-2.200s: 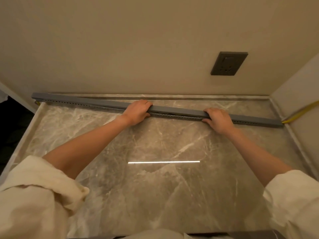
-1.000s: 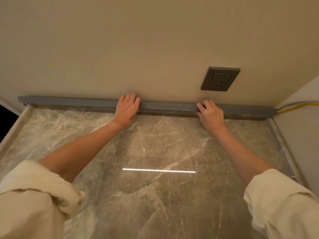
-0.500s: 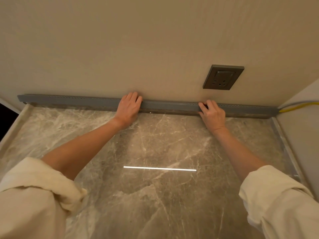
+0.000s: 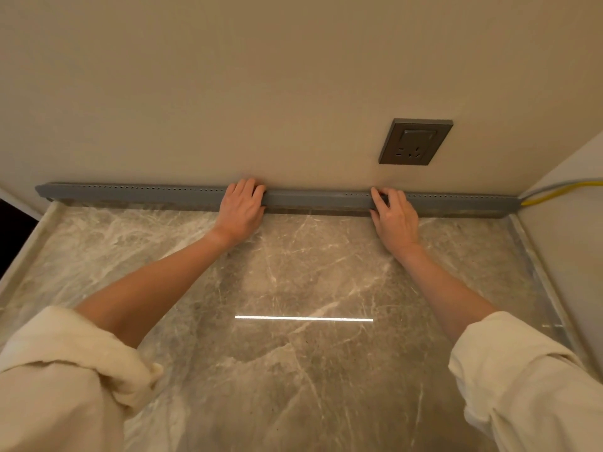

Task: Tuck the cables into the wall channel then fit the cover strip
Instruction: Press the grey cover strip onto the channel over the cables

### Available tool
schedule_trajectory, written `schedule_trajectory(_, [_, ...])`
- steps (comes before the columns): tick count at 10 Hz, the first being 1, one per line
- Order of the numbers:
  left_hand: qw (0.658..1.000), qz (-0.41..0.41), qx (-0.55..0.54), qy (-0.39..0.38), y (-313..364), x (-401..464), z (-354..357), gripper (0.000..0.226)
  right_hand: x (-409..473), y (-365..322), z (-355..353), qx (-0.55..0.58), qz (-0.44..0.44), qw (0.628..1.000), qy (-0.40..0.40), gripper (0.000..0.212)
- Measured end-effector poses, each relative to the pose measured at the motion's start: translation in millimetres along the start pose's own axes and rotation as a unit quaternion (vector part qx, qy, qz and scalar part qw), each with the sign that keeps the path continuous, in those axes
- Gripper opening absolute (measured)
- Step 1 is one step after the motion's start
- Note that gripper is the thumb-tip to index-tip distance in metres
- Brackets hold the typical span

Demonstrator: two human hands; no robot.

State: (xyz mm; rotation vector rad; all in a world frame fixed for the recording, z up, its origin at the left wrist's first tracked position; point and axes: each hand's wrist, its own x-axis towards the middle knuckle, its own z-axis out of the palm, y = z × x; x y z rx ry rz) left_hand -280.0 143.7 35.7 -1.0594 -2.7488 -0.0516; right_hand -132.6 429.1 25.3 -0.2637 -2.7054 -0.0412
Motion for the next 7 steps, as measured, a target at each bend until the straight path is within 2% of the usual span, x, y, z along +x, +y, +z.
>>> schedule_trajectory(5, [0.999, -0.021, -0.028, 0.02, -10.6, -13.9, -12.0, 0.036, -1.4, -14.6, -10.0, -0.009, 0.004, 1.0, -0.019, 0.048])
schedule_trajectory(7, [0.993, -0.056, -0.08, 0.065, -17.4, -29.8, -25.3, 0.039, 1.3, -22.4, -27.9, 0.03, 0.033, 0.999, -0.016, 0.04])
